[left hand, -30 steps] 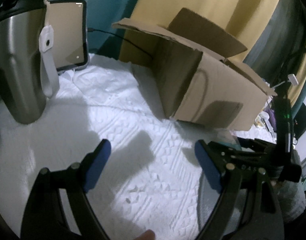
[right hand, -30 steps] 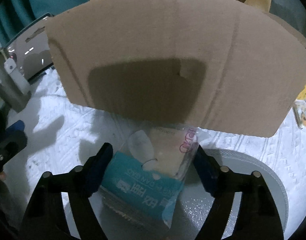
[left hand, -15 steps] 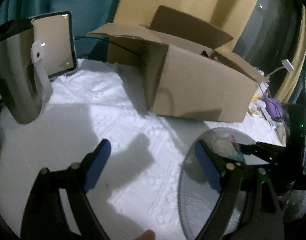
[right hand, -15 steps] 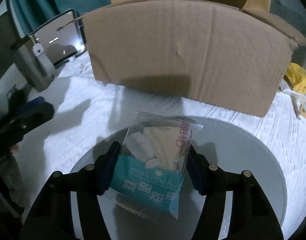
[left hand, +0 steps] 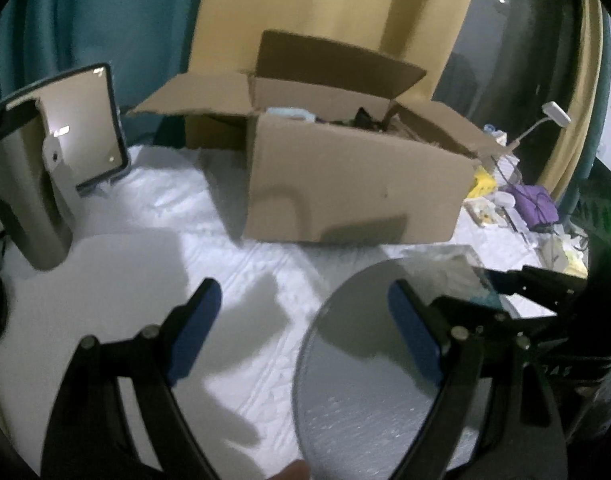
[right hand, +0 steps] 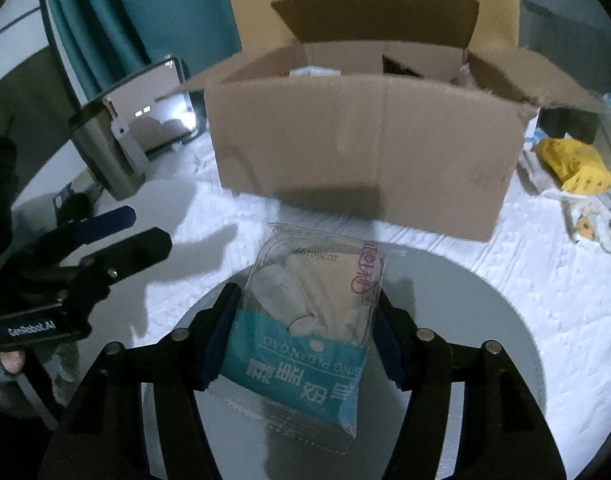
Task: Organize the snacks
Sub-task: 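Carry the blue-and-white pack into the box and open the right gripper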
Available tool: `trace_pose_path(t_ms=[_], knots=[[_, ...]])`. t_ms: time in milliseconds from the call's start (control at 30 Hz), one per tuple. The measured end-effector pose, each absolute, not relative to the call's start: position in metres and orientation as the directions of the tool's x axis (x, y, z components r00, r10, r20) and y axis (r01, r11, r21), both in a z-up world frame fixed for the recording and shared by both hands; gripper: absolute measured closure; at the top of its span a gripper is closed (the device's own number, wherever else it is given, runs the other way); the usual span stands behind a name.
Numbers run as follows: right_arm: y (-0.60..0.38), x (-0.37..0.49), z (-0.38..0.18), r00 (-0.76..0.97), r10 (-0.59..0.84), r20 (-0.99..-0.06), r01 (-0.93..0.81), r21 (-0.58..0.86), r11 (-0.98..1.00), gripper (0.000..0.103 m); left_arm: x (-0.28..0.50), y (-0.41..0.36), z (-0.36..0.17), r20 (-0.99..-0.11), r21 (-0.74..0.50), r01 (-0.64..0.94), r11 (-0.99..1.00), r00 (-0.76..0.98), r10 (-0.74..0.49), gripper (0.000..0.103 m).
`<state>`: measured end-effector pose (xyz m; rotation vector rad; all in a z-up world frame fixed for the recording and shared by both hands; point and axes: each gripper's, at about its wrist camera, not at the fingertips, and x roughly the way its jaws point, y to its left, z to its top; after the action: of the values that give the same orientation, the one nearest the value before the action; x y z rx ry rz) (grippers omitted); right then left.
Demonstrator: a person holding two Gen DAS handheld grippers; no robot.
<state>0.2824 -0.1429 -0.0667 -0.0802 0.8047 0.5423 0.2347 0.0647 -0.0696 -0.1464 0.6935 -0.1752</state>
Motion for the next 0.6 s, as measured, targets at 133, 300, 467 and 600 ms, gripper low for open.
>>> trace_pose_path(t_ms=[133,300,467,600], knots=[[-0.157,0.283,-0.051,0.585,0.447,-0.677,-0.495,0.138,0.858,0.037,0.239,0.056,-0.057,-0.607,-0.177,0.123,0.977,0.767,-0.207,0.016],[-0.165,0.289,-0.030,0.614,0.453,-0.647,-0.500,0.126,0.857,0.037,0.245,0.046,-0.041,-0.587,-0.163,0.132,0.978,0.784,-0.204,0.016],[-0.174,0.298,-0.012,0.636,0.460,-0.619,-0.505,0.116,0.855,0.037,0.255,0.037,-0.026,-0.566,-0.147,0.142,0.979,0.799,-0.201,0.016],[-0.179,0.309,0.001,0.653,0.461,-0.601,-0.505,0.108,0.856,0.037,0.265,0.031,-0.015,-0.551,-0.137,0.154,0.979,0.809,-0.205,0.016]])
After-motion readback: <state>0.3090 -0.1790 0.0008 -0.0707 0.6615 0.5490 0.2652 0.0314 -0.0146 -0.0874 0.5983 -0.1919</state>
